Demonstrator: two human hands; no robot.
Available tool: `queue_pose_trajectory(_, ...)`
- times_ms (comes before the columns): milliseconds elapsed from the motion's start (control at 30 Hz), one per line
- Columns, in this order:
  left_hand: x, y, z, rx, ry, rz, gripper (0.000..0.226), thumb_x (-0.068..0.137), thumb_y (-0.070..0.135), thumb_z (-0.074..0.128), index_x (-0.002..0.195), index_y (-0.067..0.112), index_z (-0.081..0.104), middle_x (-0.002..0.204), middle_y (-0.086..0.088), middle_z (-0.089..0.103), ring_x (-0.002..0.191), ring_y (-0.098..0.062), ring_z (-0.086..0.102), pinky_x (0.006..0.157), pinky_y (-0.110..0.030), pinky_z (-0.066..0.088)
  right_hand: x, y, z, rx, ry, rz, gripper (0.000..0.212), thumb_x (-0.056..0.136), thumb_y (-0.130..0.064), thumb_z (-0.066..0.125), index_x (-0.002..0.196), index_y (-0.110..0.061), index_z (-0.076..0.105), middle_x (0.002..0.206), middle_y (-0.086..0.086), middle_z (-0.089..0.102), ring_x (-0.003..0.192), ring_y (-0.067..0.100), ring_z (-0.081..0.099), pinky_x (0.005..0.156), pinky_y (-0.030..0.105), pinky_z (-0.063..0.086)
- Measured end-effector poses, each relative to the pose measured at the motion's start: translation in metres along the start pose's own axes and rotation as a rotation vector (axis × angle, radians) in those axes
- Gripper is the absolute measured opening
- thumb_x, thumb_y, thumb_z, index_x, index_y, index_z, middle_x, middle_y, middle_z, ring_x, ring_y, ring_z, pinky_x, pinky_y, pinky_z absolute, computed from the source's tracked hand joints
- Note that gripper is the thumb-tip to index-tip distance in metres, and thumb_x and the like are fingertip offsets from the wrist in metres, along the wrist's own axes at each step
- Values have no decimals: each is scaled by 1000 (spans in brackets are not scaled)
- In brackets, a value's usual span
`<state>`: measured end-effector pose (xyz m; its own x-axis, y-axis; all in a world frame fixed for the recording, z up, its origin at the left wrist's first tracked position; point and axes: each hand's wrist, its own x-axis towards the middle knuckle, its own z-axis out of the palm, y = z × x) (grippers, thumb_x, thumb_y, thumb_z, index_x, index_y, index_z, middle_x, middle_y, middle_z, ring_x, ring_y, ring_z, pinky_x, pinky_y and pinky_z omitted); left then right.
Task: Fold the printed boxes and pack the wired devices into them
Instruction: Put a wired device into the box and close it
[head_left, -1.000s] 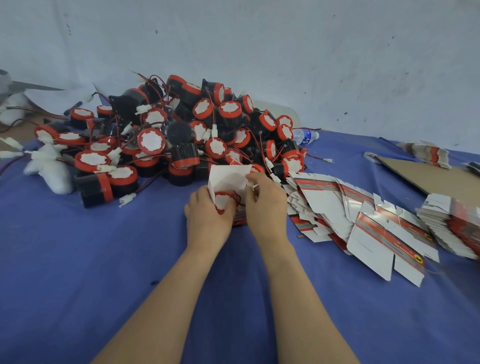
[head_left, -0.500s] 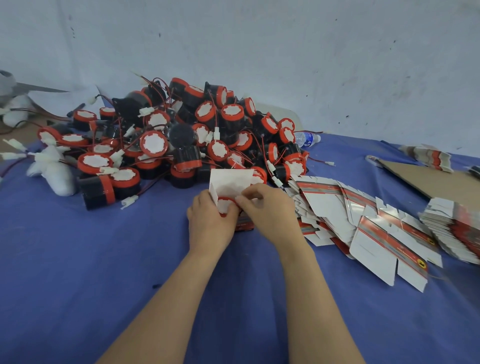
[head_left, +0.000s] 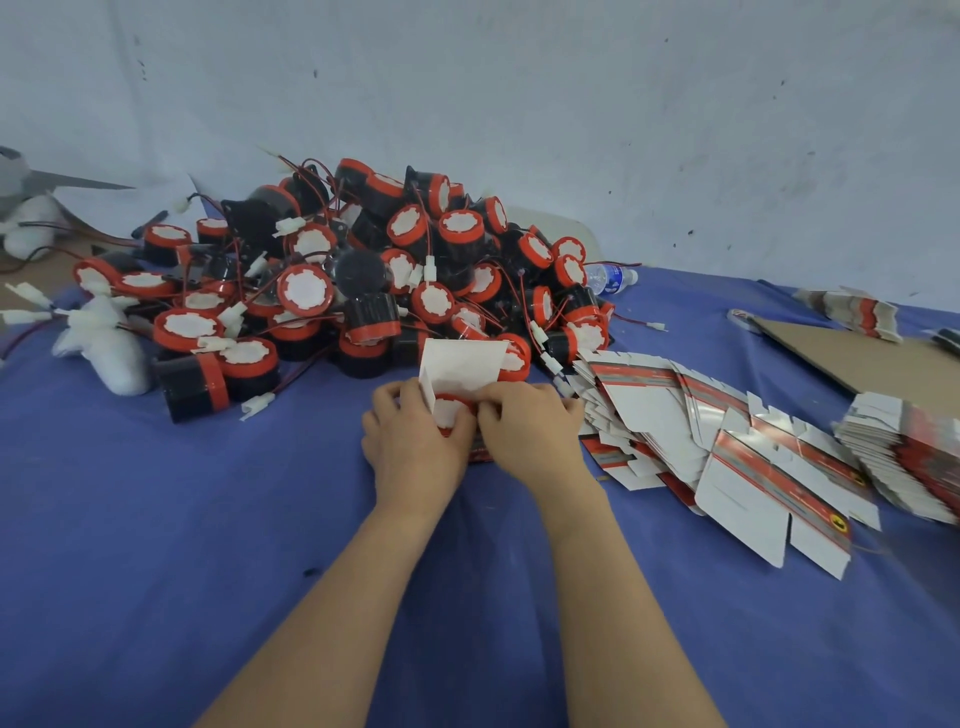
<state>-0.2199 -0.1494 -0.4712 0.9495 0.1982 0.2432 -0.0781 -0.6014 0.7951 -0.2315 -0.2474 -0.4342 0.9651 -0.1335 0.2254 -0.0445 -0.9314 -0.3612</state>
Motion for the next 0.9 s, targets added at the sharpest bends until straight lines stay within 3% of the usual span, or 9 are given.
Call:
queue_pose_trajectory(100,0,-1,-1,14,1,2,50,89,39,58,131,12,47,136,-8,37,119,-29,39,97,-40,35,0,4,-4,31,-69,-1,30,100,-30,40,104,-25,69,103,-2,65,118,21,42,109,48,17)
queue_pose_trajectory(200,1,-2,-2,10,-4,-3,49,89,38,58,129,12,48,137,-8,36,120,-29,38,98,-39,34,0,1,-2,44,-94,13,30,101,-27,41,110,-27,69,111,0,62,121,23,36,98,41,22)
queue_pose_trajectory(267,0,-1,-3,5,-2,-7,47,89,37,58,128,11,49,136,-7,36,120,-28,38,97,-38,33,-1,-3,0,11,-58,33,29,100,-25,42,109,-26,70,116,2,57,120,26,34,91,38,22)
queue_pose_trajectory(400,-1,-1,-3,15,11,8,46,89,37,58,127,11,50,136,-7,36,119,-29,38,97,-38,34,3,-4,-1,-84,26,99,24,95,-16,51,108,-24,70,125,5,46,119,30,35,98,41,28)
queue_pose_trajectory(533,-3,-1,-3,-6,6,46,46,89,35,60,128,12,50,135,-8,35,118,-29,40,95,-38,36,7,3,3,145,60,264,23,93,-22,58,115,-20,64,133,11,38,123,32,37,101,41,33)
queue_pose_trajectory(667,-5,-2,-4,-62,11,119,50,88,33,63,132,16,46,130,-4,33,96,-25,55,71,-31,41,8,9,6,488,102,308,55,88,-22,68,131,-10,36,134,15,37,99,26,46,78,32,39)
queue_pose_trajectory(767,-5,-1,-5,-164,43,196,66,85,29,69,140,18,35,125,1,35,91,-12,49,68,-24,41,8,3,11,480,194,258,44,88,-6,60,126,-9,38,123,12,52,97,25,52,74,35,43)
queue_pose_trajectory(833,-5,-2,-5,-282,63,240,53,83,33,71,125,17,42,117,5,39,90,-8,48,66,-13,41,6,1,14,372,240,162,29,88,-4,54,116,-8,48,114,8,54,96,24,52,74,35,43)
queue_pose_trajectory(900,-3,-3,-5,-340,53,277,24,90,36,60,103,19,50,109,7,42,88,-5,50,68,-5,39,4,5,16,305,208,57,19,91,-12,56,110,-9,58,111,4,51,100,23,52,77,30,42)
